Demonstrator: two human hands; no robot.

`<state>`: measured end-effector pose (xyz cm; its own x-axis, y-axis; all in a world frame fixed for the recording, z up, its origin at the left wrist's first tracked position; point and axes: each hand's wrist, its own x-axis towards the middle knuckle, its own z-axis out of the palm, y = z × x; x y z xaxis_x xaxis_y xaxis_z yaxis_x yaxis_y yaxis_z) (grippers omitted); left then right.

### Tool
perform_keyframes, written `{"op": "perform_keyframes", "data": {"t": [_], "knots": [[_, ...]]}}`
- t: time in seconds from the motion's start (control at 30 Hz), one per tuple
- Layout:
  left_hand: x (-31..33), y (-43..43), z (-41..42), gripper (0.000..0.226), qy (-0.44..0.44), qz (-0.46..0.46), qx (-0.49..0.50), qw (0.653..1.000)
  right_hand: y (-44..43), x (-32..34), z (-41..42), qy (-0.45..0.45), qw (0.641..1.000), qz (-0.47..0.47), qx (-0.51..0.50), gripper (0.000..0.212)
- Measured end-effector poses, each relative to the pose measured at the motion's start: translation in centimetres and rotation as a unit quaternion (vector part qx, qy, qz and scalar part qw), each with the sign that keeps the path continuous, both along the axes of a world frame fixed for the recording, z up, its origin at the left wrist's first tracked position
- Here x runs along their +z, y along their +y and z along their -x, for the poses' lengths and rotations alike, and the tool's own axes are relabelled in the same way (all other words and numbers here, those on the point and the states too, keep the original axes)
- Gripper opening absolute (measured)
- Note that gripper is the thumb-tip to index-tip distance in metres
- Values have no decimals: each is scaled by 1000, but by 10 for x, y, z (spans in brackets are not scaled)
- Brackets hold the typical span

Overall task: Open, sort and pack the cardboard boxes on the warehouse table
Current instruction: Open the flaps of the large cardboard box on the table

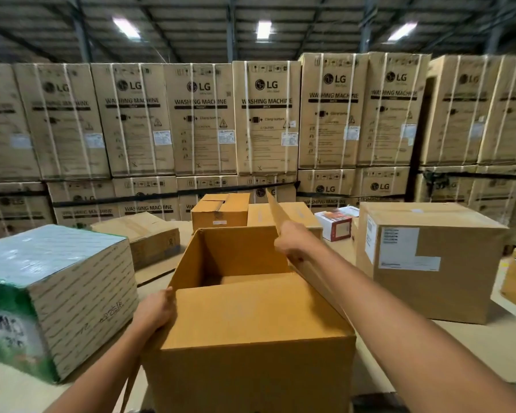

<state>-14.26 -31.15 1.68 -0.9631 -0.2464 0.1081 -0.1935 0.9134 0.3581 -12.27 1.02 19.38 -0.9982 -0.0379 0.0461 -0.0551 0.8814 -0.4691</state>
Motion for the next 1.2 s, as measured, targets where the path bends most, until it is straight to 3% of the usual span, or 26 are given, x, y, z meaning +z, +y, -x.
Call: {"op": "perform_keyframes", "data": {"t": [0.1, 0.23, 0.33, 0.4, 0.53, 0.67, 0.8, 1.0, 1.2], "knots": [[-3, 0, 1, 48, -5, 41, 8, 999, 21, 30, 1, 45, 989, -136, -44, 8], [-12, -9, 8, 35, 26, 42, -19, 999, 52, 27, 6, 64, 933, -331, -125, 26], [-13, -6, 13, 52, 30, 61, -63, 996, 67, 3, 9, 28, 876, -432, -212, 53], [-12, -1, 15, 59, 24, 84, -112, 990, 76, -14, 11, 32, 857, -468, -213, 54], [-8, 5, 17, 57, -28, 96, -155, 983, 90, -55, 15, -52, 886, -414, -205, 56], [-10, 0, 23, 56, -42, 109, -162, 980, 91, -127, 15, -125, 946, -232, -190, 69], [-10, 5, 23, 53, -50, 127, -169, 976, 88, -162, 12, -101, 980, -56, -162, 68], [-2, 23, 28, 52, -58, 140, -188, 970, 91, -169, 20, -56, 986, -71, -141, 64], [0, 53, 48, 55, -113, 23, -178, 977, 78, -170, 22, 33, 982, -177, -55, 59]]}}
